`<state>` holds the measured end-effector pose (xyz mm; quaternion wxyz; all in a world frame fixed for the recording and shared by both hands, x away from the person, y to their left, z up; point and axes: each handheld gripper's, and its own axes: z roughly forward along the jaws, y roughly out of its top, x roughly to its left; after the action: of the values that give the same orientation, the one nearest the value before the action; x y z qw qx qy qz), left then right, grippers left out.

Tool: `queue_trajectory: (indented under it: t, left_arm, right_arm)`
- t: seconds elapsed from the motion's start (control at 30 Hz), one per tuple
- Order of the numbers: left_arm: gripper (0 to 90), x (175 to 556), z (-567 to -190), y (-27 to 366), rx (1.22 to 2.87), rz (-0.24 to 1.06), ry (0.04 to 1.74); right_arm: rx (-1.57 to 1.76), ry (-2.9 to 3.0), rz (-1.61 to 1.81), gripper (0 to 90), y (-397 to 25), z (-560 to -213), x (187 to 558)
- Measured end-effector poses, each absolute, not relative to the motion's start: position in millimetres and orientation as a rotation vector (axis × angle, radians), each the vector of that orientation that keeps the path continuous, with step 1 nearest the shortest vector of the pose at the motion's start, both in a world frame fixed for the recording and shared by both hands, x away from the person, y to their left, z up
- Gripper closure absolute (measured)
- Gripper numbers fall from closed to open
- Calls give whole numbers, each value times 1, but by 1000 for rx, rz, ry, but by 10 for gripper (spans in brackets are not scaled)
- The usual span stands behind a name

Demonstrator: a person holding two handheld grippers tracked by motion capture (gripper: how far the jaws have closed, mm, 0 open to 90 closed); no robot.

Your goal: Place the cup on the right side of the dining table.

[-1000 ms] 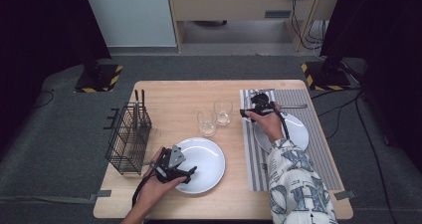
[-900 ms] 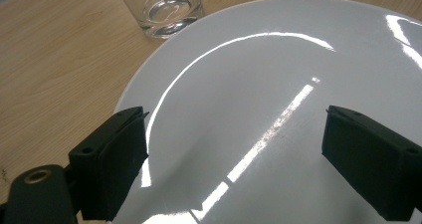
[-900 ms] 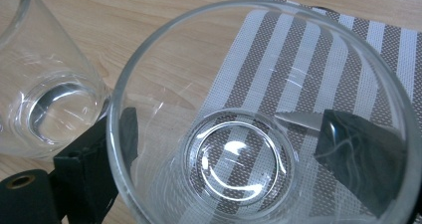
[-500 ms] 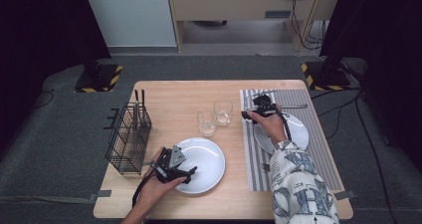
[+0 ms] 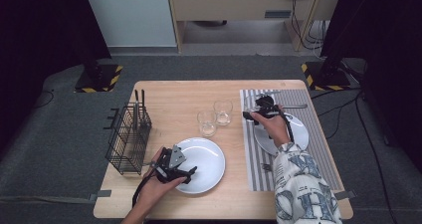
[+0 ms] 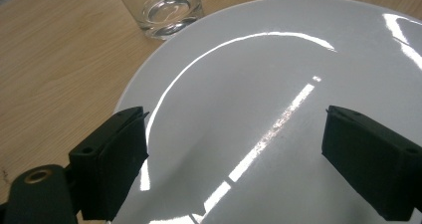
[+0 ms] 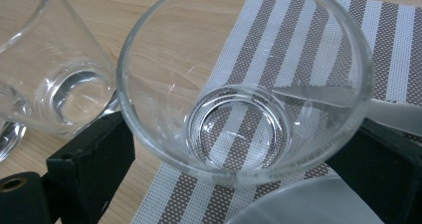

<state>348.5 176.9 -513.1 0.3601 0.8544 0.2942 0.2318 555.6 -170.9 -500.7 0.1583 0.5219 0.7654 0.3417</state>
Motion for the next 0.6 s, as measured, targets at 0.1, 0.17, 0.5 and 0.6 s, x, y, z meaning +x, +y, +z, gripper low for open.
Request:
queue_trajectory:
  t: [0.1, 0.17, 0.5, 0.6]
  left_arm:
    - [100, 349, -513, 178, 2200, 600, 761]
    - [100, 349, -513, 178, 2200, 601, 762]
    - [100, 348, -511, 179, 2198, 615, 771]
    - [99, 348, -511, 179, 2198, 616, 771]
  right_arm:
    - [1488, 2190, 990, 55, -171, -498, 553]
    - [1493, 2192, 995, 53, -171, -498, 551]
    - [1484, 2191, 1011, 50, -176, -491, 539]
    - [1481, 2185, 1020, 49, -177, -488, 537]
